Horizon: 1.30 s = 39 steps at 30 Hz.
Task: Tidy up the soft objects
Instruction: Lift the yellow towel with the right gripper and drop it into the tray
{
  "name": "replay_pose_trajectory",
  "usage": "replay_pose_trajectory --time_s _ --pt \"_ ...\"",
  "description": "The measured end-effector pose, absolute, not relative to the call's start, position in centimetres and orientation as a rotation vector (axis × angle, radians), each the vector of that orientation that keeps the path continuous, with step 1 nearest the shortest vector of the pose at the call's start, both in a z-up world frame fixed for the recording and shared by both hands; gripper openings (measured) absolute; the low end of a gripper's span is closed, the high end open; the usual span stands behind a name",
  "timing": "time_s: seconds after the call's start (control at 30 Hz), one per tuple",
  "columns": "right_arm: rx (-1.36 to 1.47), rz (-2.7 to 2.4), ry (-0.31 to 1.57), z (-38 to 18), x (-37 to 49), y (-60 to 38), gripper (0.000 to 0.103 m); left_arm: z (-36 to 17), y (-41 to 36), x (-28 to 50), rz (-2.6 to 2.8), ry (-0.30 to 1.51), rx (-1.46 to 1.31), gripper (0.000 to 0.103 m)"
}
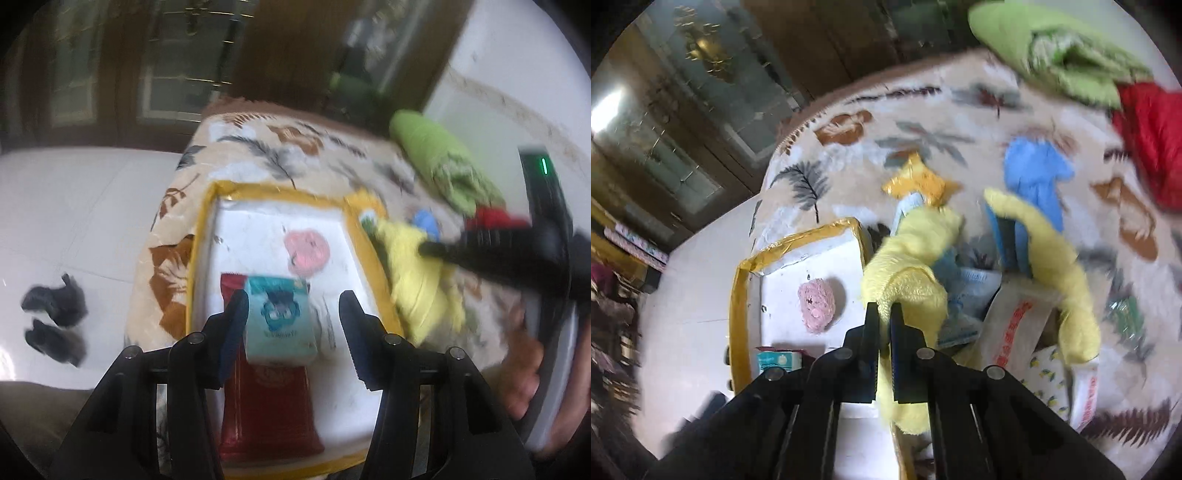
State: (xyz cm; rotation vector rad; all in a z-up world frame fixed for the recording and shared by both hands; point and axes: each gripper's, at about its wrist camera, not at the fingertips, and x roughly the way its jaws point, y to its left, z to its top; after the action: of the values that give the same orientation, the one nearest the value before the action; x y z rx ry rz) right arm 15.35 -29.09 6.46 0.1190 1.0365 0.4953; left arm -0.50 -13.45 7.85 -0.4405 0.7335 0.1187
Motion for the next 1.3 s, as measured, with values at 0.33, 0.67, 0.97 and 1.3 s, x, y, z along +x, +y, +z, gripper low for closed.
replay_pose_trajectory --time_s 0.33,0.67,0.97,1.3 --pt "0.520 0.605 1.048 5.9 16.5 -32.8 0.026 8.3 -11.7 -0.7 0.081 0.724 -0.571 0.051" --pt "0.403 0.436 1.268 1.6 19.1 -31.3 0.071 7.7 -9.5 -0.2 0.061 0.746 -0.724 0.051" --pt "0.235 0.519 1.179 4.2 16.4 -28.9 0.036 7.0 -10.0 -0.5 0.084 0.770 -0.664 0.051" --pt "0.025 0.881 0.921 8.4 8.4 -23.9 0.039 7.8 -10.4 -1.4 0.059 0.727 -0.662 0.051"
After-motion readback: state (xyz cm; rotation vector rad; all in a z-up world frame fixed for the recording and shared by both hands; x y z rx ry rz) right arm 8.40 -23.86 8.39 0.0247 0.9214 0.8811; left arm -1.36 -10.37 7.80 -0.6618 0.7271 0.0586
